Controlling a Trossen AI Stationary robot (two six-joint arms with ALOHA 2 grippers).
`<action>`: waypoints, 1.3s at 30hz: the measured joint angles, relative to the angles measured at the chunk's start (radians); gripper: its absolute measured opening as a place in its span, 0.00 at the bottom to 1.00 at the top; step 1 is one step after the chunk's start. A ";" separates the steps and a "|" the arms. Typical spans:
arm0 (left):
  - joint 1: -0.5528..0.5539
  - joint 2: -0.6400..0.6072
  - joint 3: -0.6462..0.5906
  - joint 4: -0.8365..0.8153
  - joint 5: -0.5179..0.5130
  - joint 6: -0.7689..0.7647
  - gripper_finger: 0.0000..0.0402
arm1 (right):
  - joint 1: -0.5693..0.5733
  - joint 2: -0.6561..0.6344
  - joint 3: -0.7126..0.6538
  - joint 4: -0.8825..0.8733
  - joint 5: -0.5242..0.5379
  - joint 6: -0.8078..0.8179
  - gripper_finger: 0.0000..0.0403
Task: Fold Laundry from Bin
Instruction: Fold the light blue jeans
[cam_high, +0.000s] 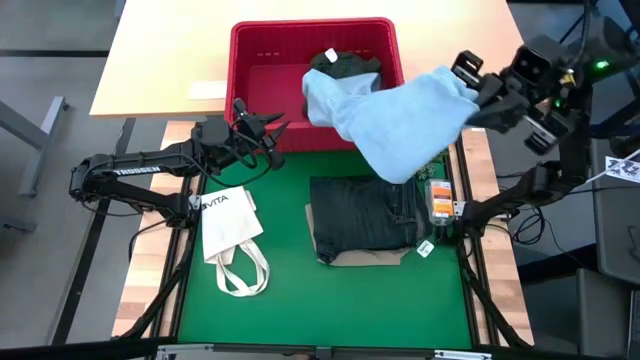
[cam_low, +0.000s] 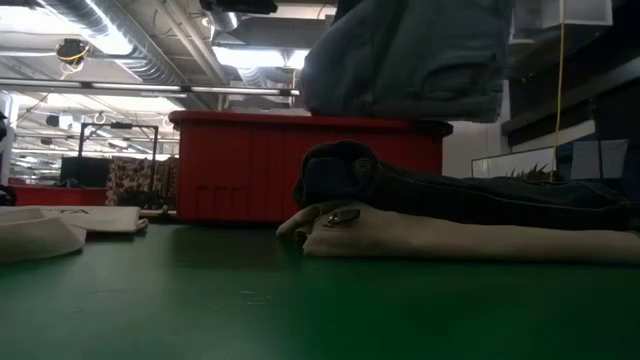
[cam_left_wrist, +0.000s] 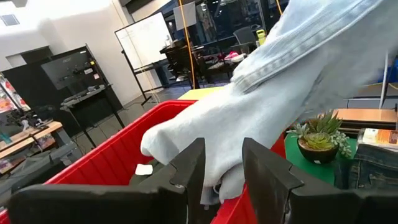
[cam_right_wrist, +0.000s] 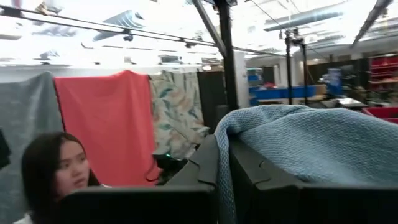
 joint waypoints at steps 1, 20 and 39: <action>0.000 0.000 0.000 0.000 0.000 0.000 0.26 | 0.024 -0.003 0.000 0.000 0.014 0.000 0.04; -0.044 0.016 0.000 -0.089 0.303 -0.053 0.26 | 0.201 -0.003 0.000 0.129 0.122 -0.012 0.04; -0.122 0.246 0.000 -0.129 0.199 -0.176 0.50 | 0.200 0.000 0.000 0.126 0.130 -0.013 0.04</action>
